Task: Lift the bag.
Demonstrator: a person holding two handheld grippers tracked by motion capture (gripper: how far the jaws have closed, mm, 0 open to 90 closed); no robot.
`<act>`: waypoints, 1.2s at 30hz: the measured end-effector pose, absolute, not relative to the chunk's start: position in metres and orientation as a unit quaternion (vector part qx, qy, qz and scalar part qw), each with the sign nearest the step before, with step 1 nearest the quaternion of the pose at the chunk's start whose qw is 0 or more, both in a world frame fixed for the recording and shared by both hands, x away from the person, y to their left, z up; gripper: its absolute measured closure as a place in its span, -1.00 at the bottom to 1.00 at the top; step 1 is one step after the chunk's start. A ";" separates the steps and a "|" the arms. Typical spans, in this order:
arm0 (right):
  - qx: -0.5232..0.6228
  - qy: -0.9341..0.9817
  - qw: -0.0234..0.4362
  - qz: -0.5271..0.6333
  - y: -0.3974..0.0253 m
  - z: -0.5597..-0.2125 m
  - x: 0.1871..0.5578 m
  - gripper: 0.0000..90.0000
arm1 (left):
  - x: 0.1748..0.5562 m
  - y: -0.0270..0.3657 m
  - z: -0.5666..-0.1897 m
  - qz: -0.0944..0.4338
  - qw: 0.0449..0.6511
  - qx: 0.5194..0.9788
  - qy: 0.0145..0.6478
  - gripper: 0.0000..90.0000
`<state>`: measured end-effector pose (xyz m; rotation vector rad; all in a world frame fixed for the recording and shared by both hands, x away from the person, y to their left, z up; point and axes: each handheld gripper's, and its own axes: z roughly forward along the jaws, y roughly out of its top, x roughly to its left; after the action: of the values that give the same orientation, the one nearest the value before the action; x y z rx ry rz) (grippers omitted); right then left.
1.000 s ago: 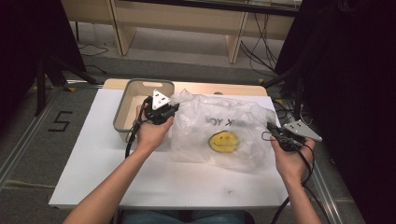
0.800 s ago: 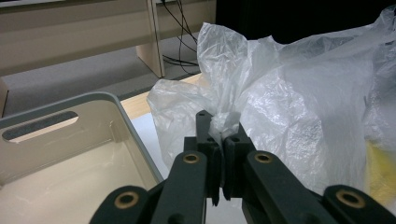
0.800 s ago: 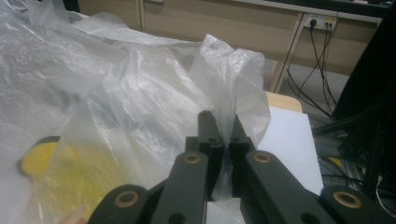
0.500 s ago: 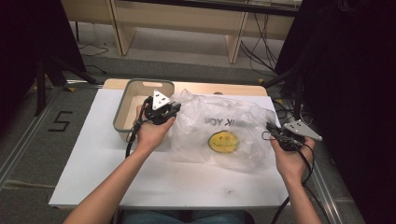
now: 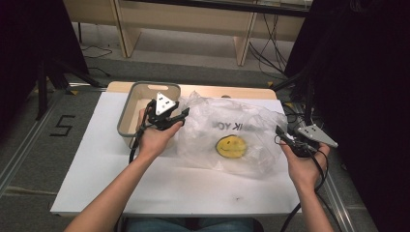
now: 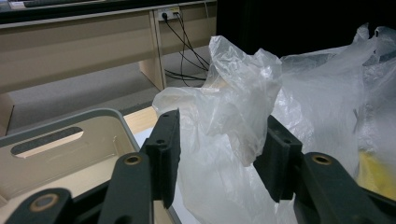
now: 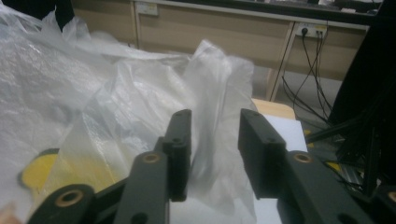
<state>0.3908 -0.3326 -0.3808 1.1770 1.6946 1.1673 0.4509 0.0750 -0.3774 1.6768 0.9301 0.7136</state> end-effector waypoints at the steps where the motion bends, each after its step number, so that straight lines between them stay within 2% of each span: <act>1: 0.459 0.660 0.378 0.459 -0.333 -0.381 0.391 0.34 | 0.450 0.075 -0.377 0.298 0.520 0.700 0.387 0.17; 6: 0.450 0.656 0.380 0.472 -0.333 -0.380 0.390 0.11 | 0.448 0.075 -0.377 0.300 0.518 0.703 0.384 0.08; 10: 0.448 0.656 0.378 0.476 -0.333 -0.380 0.390 0.03 | 0.446 0.077 -0.376 0.304 0.516 0.701 0.387 0.00; 18: 0.447 0.658 0.375 0.476 -0.333 -0.381 0.389 -0.03 | 0.438 0.079 -0.372 0.319 0.511 0.693 0.395 -0.24; 21: 0.449 0.657 0.374 0.476 -0.334 -0.381 0.389 -0.05 | 0.434 0.081 -0.372 0.304 0.513 0.696 0.400 -0.32; 27: 0.452 0.658 0.371 0.473 -0.335 -0.383 0.388 -0.06 | 0.429 0.085 -0.369 0.281 0.523 0.699 0.399 -0.40; 36: 0.453 0.661 0.371 0.469 -0.337 -0.384 0.387 -0.06 | 0.423 0.090 -0.372 0.284 0.504 0.718 0.387 -0.47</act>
<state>0.3869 -0.3366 -0.3841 1.1623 1.6946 1.2019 0.4229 0.0897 -0.3717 1.7319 0.9348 0.6862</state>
